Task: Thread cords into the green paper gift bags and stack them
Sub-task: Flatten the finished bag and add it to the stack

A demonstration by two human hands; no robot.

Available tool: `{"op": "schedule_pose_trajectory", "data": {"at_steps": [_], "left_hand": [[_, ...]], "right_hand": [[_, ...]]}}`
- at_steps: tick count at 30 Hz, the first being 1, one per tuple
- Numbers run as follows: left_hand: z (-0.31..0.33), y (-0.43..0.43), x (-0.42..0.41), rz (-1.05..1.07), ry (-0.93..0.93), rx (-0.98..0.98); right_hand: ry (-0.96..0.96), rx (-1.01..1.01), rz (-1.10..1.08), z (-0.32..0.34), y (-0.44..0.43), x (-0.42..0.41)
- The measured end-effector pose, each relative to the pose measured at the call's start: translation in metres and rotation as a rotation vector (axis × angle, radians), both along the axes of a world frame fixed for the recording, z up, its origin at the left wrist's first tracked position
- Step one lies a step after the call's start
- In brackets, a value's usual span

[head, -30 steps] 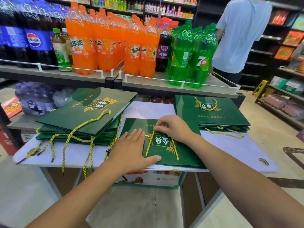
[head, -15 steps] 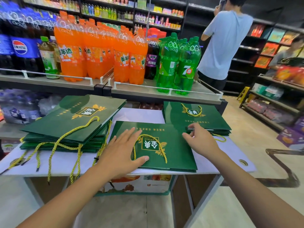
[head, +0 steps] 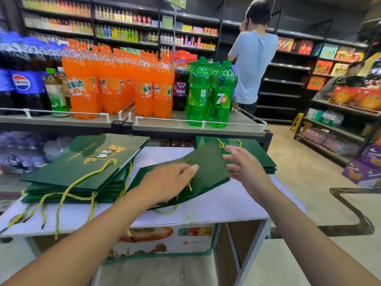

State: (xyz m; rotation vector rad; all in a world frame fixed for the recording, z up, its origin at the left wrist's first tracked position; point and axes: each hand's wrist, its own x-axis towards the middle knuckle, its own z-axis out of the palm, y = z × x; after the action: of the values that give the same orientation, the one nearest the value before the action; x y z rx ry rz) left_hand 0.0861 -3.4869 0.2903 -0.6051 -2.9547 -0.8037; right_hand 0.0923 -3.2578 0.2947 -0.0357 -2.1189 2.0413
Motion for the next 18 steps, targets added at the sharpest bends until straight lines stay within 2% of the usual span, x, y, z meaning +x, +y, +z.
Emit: {"op": "schedule_pose_trajectory", "data": {"at_steps": [3,5,7,10,14,16,18], "left_hand": [[0.063,-0.006,0.0,0.098,-0.29,0.241],[0.105,-0.019,-0.004,0.047,-0.436,0.261],[0.139,-0.035,-0.008,0.008,-0.5,0.269],[0.176,-0.051,-0.007,0.042,-0.477,0.283],[0.193,-0.079,-0.007,0.164,-0.394,0.138],[0.195,-0.099,-0.008,0.203,-0.381,0.195],[0.197,-0.122,-0.008,0.232,-0.361,0.348]], "right_hand": [[0.118,-0.089,0.134,0.032,-0.025,0.01],[0.196,-0.076,0.227,0.047,-0.045,0.014],[0.265,-0.044,0.29,0.059,-0.065,0.012],[0.33,0.032,0.379,0.07,-0.094,0.002],[0.342,0.097,0.508,0.077,-0.122,-0.006],[0.326,0.086,0.526,0.075,-0.126,-0.012],[0.326,0.115,0.469,0.072,-0.122,-0.015]]}}
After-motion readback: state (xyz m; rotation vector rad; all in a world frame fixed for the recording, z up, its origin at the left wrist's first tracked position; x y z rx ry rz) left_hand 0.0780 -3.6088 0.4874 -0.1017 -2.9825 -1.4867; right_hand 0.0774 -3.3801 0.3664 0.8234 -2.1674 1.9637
